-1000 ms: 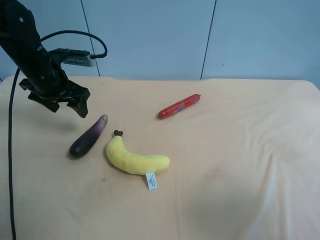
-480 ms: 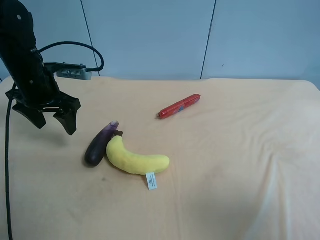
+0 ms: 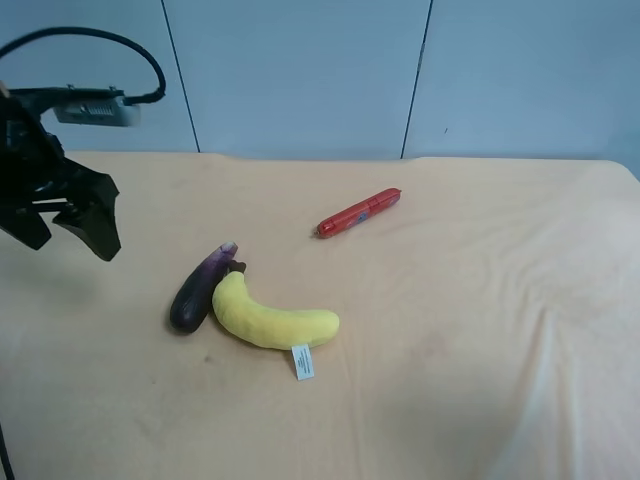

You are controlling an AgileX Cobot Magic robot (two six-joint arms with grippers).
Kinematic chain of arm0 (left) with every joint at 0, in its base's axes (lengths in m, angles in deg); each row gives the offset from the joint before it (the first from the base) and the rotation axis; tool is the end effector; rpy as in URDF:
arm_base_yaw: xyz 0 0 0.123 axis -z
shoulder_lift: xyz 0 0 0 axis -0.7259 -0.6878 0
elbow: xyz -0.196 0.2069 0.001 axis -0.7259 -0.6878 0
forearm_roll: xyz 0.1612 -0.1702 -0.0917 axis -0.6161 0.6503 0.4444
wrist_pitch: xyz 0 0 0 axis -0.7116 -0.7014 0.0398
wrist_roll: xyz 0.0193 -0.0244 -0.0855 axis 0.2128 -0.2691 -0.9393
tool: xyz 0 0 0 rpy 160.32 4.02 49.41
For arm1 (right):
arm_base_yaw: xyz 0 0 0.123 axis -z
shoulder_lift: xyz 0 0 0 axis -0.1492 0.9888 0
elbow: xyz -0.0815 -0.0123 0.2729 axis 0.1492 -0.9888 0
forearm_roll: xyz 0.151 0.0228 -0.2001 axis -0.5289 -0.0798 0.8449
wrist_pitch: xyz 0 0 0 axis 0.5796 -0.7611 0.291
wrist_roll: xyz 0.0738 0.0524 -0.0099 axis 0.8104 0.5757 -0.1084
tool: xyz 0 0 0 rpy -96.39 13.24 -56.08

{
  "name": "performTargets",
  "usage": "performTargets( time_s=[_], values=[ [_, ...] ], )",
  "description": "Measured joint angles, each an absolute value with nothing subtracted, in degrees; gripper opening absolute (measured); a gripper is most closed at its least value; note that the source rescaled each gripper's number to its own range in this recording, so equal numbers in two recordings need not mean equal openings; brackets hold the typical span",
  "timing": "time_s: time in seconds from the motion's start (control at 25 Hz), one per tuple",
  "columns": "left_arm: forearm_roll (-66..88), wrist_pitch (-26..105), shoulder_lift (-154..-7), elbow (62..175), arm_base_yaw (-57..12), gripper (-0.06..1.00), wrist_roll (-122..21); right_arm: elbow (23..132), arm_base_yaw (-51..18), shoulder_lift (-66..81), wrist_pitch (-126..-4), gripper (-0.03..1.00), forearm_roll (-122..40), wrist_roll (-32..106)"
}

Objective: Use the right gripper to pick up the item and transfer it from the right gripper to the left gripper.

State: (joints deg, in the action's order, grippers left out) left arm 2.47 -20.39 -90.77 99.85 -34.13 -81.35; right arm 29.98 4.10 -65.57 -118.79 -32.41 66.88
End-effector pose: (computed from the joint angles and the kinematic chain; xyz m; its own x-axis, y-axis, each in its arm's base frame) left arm 0.2567 -0.0638 0.2647 -0.9598 0.2350 -0.1538 0.2483 0.9658 -0.0740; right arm -0.0158 -0.0020 0.2931 -0.4328 0.0880 -0.8972 -0.0179 0.9942 0.1061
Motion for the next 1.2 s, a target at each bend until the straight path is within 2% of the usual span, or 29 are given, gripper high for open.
performTargets(
  time_s=[0.76, 1.0, 1.2],
  values=[
    [3.95, -20.95, -27.3, 80.2, -34.13, 0.69, -84.19, 29.98, 4.1, -65.57, -118.79, 0.86, -32.41, 66.88],
    [4.0, -19.45, -15.33, 74.41, -34.13, 0.69, -83.6, 29.98, 4.1, -65.57, -118.79, 0.86, -32.41, 66.88],
    [4.0, -17.5, -11.6, 68.5, -34.13, 0.69, -81.0, 29.98, 4.1, -65.57, -118.79, 0.86, -32.41, 66.88]
  ],
)
